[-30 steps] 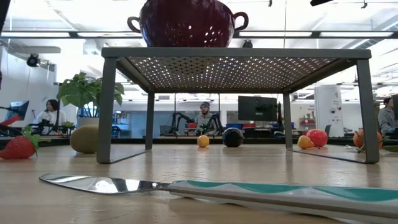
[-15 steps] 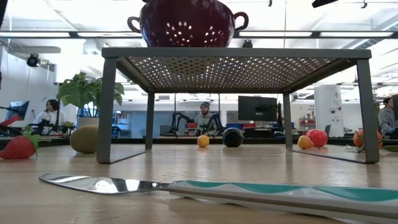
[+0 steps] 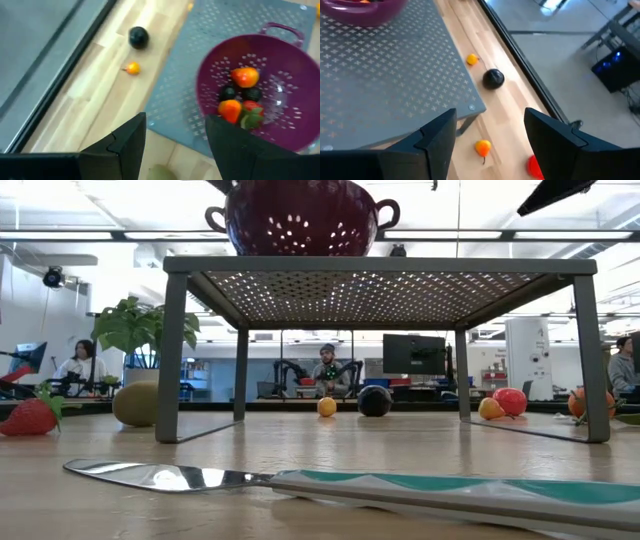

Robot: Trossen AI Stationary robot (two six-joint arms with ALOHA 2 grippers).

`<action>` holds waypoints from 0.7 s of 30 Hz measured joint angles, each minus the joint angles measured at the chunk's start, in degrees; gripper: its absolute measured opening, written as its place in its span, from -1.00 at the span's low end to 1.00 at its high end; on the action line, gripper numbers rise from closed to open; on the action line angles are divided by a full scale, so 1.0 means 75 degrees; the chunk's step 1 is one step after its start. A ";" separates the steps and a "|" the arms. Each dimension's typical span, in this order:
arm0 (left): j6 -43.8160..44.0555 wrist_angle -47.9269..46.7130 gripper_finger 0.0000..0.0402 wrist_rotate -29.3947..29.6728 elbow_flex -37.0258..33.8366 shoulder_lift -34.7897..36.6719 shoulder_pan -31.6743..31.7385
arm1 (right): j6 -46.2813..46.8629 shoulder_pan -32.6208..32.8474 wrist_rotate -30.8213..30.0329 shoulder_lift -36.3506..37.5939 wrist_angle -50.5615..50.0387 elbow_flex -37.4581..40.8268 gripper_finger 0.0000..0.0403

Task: Pick & Place Fruit
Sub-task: Put the pear into the purple strainer bowl

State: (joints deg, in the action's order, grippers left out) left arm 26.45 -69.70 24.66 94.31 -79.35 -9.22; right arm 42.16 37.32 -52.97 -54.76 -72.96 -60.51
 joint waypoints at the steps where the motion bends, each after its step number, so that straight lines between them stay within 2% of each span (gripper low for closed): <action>1: 0.0081 0.0125 0.04 0.0049 -0.0246 0.0197 0.0000 | 0.0127 -0.0056 0.0002 0.0000 -0.0087 0.0000 0.13; 5: 0.0364 0.0821 0.04 0.0113 -0.1391 0.0982 0.0000 | 0.0400 -0.0594 0.0242 0.0061 -0.0276 0.0000 0.14; 10: 0.0833 0.1861 0.04 0.0118 -0.3036 0.2028 0.0000 | -0.0309 -0.1744 0.1042 0.0283 -0.0283 0.0002 0.09; 15: 0.1093 0.2948 0.04 0.0121 -0.4506 0.2964 0.0000 | -0.1099 -0.3217 0.1861 0.0615 -0.0103 0.0003 0.05; 21: 0.1144 0.4360 0.04 0.0103 -0.5618 0.3639 0.0003 | -0.2071 -0.5121 0.3254 0.0750 0.0478 0.0003 0.01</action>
State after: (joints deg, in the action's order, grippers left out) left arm 35.03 -37.00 25.43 52.18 -52.06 -9.19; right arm 26.64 -1.09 -28.57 -49.13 -69.38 -60.49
